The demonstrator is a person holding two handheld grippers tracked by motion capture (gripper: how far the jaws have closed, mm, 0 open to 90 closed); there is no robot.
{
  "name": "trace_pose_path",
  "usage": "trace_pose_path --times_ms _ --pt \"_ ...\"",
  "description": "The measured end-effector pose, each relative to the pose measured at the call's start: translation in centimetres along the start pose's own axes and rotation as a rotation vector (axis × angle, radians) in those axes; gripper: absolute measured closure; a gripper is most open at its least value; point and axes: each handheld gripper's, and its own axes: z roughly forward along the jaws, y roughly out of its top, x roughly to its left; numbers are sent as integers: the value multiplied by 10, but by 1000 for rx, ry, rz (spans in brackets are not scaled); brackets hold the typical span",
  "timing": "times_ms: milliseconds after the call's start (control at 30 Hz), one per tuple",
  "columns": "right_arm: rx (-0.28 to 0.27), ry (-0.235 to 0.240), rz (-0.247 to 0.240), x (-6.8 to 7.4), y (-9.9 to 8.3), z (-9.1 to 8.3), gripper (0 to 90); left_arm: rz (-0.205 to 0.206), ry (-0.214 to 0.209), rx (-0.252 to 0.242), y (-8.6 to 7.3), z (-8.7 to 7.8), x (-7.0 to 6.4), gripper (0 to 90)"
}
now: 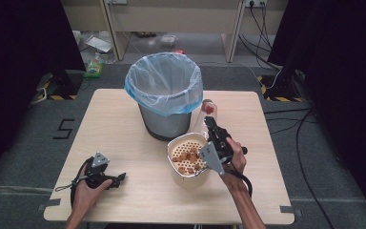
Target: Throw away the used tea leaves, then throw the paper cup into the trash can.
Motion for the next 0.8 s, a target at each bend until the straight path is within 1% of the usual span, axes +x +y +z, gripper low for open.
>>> trace_pose_path --times_ms 33,67,100,133,167,200,233,267,300,333,367,400,567,600,633,733,767,800 --pt "9 1 33 -2 -2 1 879 1 1 0 0 0 0 0" --pt "22 13 71 -6 -4 3 879 0 2 -1 0 0 0 0" --pt "44 30 156 -12 -9 6 879 0 2 -1 0 0 0 0" --pt "44 30 156 -12 -9 6 879 0 3 -1 0 0 0 0" --pt "56 44 190 -15 -10 8 878 0 3 -1 0 0 0 0" --pt "74 58 251 -21 -14 12 878 0 3 -1 0 1 0 0" --pt "82 66 281 -24 -16 14 877 0 3 -1 0 1 0 0" --pt "82 66 281 -24 -16 14 877 0 3 -1 0 1 0 0" --pt "94 75 339 -29 -23 19 877 0 3 -2 0 1 0 0" --pt "94 75 339 -29 -23 19 877 0 3 -2 0 1 0 0" --pt "104 86 372 -31 -26 21 877 0 3 -1 0 1 0 0" --pt "112 91 395 -33 -30 24 877 0 3 -2 1 1 0 0" --pt "158 107 447 -42 -41 32 876 0 3 -2 1 1 0 0" --pt "168 108 466 -47 -43 34 876 0 3 -1 1 1 0 0" --pt "168 108 466 -47 -43 34 876 0 3 -1 1 1 0 0" --pt "180 111 470 -55 -45 39 876 0 3 -1 1 1 0 0" --pt "185 111 483 -60 -47 41 875 0 4 -1 1 1 0 0" --pt "189 113 493 -62 -48 43 875 0 4 -1 1 1 0 0"
